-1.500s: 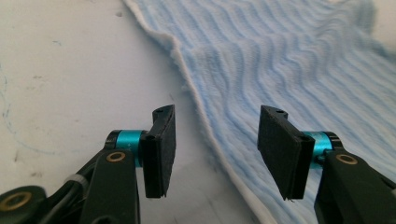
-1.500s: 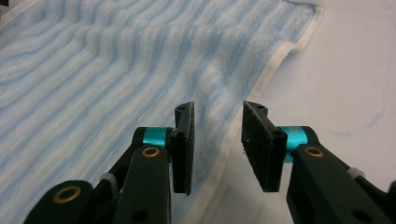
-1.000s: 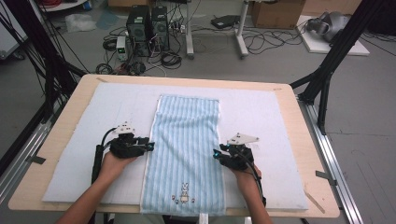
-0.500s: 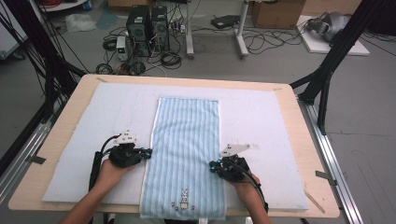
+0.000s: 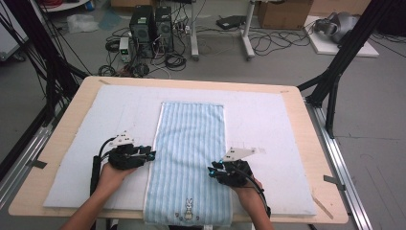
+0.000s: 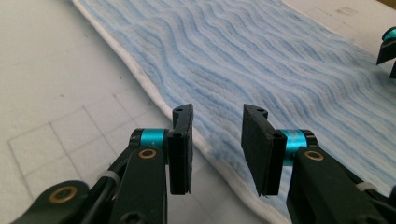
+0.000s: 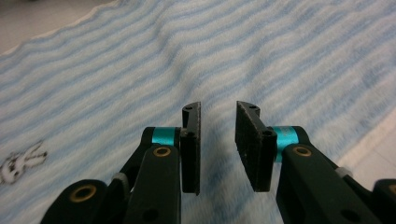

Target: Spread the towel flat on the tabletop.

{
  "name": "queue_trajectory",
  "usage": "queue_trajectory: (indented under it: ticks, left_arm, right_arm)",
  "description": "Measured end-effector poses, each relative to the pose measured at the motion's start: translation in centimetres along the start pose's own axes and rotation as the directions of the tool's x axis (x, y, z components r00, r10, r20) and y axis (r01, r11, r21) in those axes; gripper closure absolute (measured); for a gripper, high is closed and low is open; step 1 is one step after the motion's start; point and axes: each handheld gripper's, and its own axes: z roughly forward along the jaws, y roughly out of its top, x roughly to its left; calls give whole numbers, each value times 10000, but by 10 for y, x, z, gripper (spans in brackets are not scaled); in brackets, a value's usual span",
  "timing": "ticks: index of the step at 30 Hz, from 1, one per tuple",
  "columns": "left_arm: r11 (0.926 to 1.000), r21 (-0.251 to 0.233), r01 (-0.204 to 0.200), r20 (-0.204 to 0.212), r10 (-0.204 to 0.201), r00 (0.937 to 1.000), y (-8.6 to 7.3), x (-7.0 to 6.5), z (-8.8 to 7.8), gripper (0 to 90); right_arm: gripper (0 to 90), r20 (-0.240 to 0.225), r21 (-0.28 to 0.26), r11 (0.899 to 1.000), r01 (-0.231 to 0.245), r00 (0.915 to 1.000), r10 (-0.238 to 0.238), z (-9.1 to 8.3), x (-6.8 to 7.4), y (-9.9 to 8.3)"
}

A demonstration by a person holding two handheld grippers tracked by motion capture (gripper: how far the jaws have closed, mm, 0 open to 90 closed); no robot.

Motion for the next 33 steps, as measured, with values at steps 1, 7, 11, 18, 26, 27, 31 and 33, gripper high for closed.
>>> queue_trajectory:
  ticks: [1,7,11,18,26,27,31,33]
  left_arm:
    - [10000,38,-9,24,9,10000,1,0,3,639]
    - [9957,839,-389,-244,411,9989,4,-4,15,670]
    - [9912,1020,-839,-505,893,9947,3,-9,14,707]
    - [9947,910,-478,-109,490,9987,0,-4,8,744]
    - [9950,-989,-169,-139,155,9998,5,15,-13,446]
    - [9929,-1184,-154,-121,141,9998,6,17,-16,413]
    - [9803,-1977,26,-247,-76,9997,8,25,-26,303]
    - [9752,-2211,48,-197,-94,9998,9,27,-29,275]
  right_arm:
    - [713,36,82,10000,19,10000,-20,3,0,1]
    - [741,269,674,9976,181,9994,-200,14,0,1]
    - [759,149,856,9960,261,9995,-275,12,2,1]
    - [678,-201,697,9974,193,9996,-179,4,1,-3]
    - [414,1667,-1343,9907,-230,9850,454,-32,-19,-3]
    - [374,2000,-1526,9876,-358,9776,663,-37,-23,-5]
    - [208,2755,-1808,9824,-460,9565,955,-48,-36,-11]
    - [139,3061,-1931,9788,-688,9435,1267,-52,-42,-14]
